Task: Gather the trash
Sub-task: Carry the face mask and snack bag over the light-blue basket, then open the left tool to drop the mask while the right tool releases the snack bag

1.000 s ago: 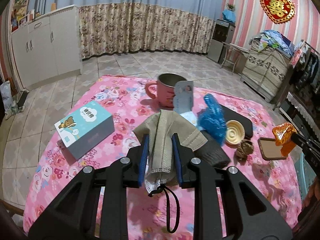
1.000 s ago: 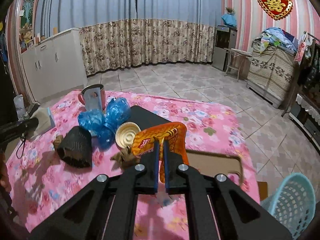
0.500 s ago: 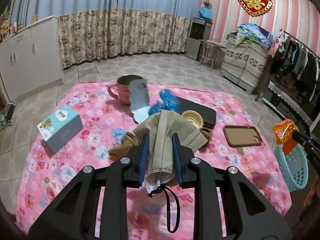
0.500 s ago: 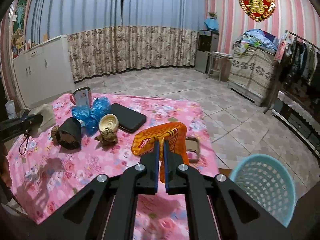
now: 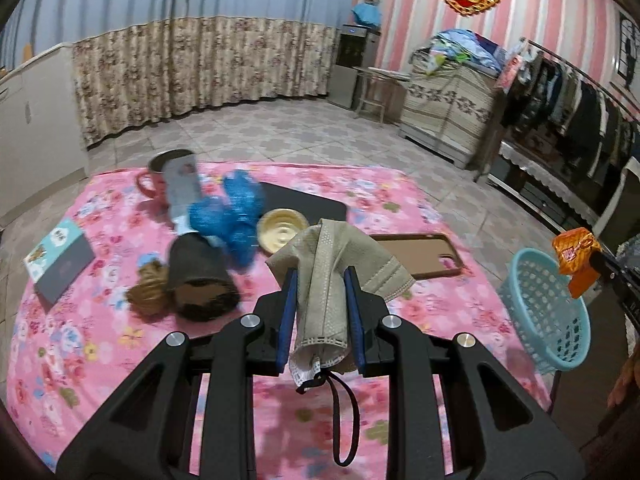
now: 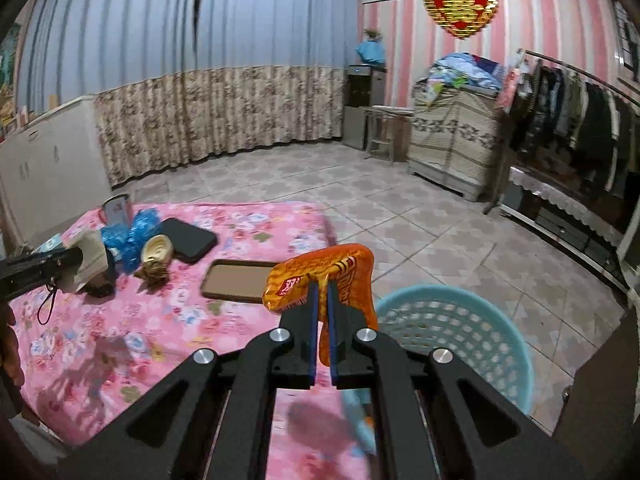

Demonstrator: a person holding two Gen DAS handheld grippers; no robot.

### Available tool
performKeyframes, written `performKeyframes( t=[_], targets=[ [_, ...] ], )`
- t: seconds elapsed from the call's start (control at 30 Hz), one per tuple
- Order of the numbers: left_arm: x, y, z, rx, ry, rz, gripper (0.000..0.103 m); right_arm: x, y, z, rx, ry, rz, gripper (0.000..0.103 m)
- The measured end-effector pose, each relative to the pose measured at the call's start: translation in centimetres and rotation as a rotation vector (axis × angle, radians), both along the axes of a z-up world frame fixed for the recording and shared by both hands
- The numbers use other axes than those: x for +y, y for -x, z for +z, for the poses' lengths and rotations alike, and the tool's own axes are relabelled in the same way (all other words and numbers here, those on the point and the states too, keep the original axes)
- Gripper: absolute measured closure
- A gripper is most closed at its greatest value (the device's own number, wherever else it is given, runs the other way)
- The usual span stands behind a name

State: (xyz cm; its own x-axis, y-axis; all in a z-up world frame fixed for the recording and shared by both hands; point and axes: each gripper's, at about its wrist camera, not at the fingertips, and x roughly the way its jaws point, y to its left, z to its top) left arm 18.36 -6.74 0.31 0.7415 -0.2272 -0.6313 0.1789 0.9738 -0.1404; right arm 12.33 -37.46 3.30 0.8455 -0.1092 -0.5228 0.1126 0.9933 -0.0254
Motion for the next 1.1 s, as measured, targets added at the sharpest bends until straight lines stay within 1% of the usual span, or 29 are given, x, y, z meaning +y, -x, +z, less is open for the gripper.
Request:
performKeyframes(
  t=[0.13,0.3,0.43,0.63,0.73,0.97,1.1],
  targets=[
    [-3.1,-0.3,0.1,0.001,0.002,-0.055,0.081,-2.8,0.9,0.0,-0.003,-0.007,-0.062,0.098],
    [-7.9,-0.5,0.3,-0.004,-0.003,-0.146,0.081,-5.8,1.8,-0.3,-0.004,-0.019,-0.123,0.098],
    [-11.2,-0.8,0.3,-0.002,0.000,-0.206,0.081,-8.1,1.9,-1.2,0.011,-0.037,-0.167,0.098],
    [-16.8,-1.3,0.0,-0.006,-0.021,-0.289,0.081,-10.1,1.8,-2.4,0.022,-0.044,-0.209,0.099],
    [-20.1,-1.0,-0.2,-0.009,-0.024,-0.352,0.081,-10.9,1.7,-2.8,0.024,-0.051,-0.221,0.098],
    [-25.7,-0.9,-0.8,-0.010,-0.038,-0.438,0.081,-13.2,1.3,-3.7,0.036,-0.072,-0.245,0.099],
    [-27.9,-0.8,-0.9,-0.013,-0.037,-0.470,0.081,-14.0,1.0,-3.9,0.048,-0.069,-0.254,0.099]
  ],
)
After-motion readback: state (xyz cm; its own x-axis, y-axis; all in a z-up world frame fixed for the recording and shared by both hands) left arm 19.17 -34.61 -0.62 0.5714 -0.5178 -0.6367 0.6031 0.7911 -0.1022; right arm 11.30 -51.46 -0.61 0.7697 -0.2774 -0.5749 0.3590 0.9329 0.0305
